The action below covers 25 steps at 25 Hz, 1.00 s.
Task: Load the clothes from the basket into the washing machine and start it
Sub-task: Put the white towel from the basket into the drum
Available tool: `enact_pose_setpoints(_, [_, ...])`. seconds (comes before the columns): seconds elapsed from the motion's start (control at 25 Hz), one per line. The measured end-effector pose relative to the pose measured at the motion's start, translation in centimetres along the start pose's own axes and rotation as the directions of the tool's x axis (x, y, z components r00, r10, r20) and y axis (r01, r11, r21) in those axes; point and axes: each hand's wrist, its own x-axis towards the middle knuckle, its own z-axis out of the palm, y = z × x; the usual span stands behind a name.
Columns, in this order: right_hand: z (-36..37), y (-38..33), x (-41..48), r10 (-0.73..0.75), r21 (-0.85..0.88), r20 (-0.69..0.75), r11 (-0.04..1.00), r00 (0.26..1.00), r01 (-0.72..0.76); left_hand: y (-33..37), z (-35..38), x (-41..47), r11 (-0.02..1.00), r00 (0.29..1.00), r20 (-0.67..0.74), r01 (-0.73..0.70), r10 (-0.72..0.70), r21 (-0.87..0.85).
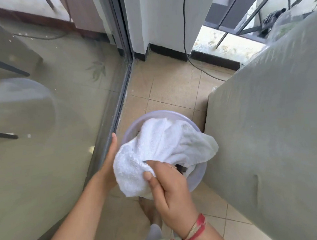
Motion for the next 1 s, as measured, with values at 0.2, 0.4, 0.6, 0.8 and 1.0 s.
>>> enact_pose_setpoints(0.2, [0.6, 1.6, -2.6, 0.198, -0.092, 0.491, 0.980, 0.848, -0.175, -2.4, -1.5, -1.0, 0.979, 0.992, 0.127, -0.025, -0.001, 0.200])
enact_pose_setpoints(0.4, [-1.9, 9.9, -2.8, 0.515, -0.145, -0.074, 0.842, 0.854, -0.520, -2.0, -2.7, -1.0, 0.916, 0.924, -0.091, -0.348, 0.371, 0.199])
enact_pose_setpoints(0.6, [-2.2, 20.5, 2.7, 0.693, -0.790, -0.078, 0.396, 0.717, -0.468, -1.3, -5.2, -3.7, 0.828, 0.844, -0.041, -0.513, 0.534, 0.225])
enact_pose_setpoints(0.8, [-2.4, 21.1, 4.6, 0.533, -0.835, -0.120, 0.403, 0.837, -0.376, -0.2, -7.8, -6.6, 0.786, 0.805, -0.027, -0.571, 0.593, 0.237])
enact_pose_setpoints(1.0, [-4.9, 7.3, 2.7, 0.415, -0.012, -0.416, 0.887, 0.809, -0.461, 1.4, -7.6, -10.8, 0.779, 0.767, -0.152, -0.596, 0.624, 0.194])
